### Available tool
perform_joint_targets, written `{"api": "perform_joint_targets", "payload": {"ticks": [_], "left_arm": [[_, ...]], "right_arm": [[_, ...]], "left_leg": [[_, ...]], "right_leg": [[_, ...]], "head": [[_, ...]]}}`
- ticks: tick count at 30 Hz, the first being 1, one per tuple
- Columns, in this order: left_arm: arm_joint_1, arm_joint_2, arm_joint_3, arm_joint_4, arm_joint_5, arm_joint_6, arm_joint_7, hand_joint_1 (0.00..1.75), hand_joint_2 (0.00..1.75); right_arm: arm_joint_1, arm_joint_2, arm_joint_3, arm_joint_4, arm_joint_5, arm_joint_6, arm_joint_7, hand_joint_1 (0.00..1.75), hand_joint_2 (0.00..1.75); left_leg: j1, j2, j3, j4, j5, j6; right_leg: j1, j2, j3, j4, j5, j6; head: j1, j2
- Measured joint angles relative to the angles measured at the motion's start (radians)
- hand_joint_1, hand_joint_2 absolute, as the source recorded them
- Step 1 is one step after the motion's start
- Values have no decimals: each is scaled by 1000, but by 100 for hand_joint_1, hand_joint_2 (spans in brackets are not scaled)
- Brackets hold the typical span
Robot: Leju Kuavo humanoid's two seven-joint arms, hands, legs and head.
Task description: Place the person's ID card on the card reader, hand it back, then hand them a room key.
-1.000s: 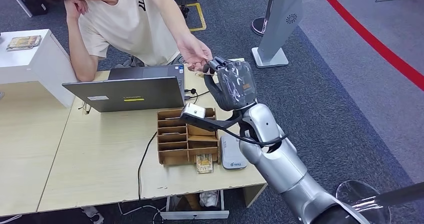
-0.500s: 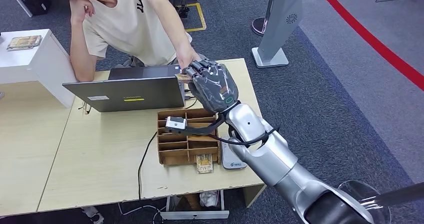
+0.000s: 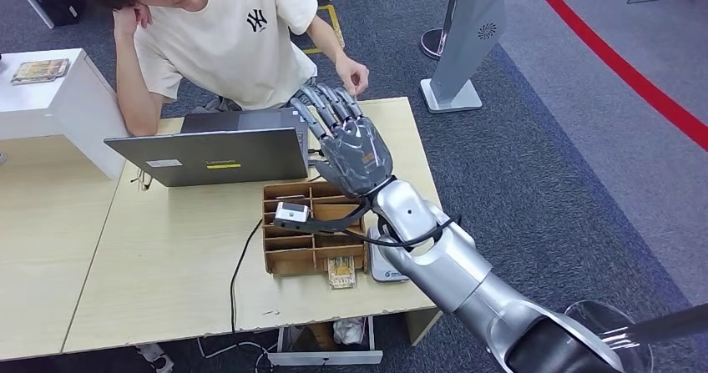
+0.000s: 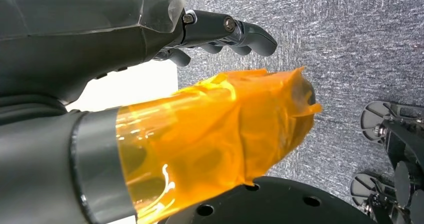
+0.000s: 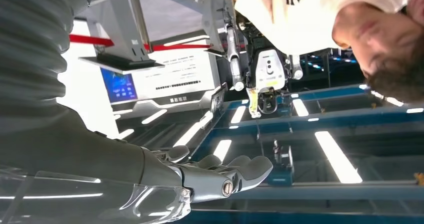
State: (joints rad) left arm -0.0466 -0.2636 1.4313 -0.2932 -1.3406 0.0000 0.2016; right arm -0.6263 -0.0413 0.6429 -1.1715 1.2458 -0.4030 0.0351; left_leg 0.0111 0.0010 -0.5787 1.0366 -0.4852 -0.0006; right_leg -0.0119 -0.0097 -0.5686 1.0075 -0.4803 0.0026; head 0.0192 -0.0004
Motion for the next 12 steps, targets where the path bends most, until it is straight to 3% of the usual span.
{"api": "perform_joint_targets", "payload": {"ticks": [12], "left_arm": [[0, -26, 0, 0, 27, 22, 8, 0, 0]], "right_arm": [[157, 47, -97, -228, -249, -44, -77, 0, 175]], "left_leg": [[0, 0, 0, 0, 0, 0]], "right_leg": [[0, 0, 0, 0, 0, 0]], "head": [[0, 0]]}}
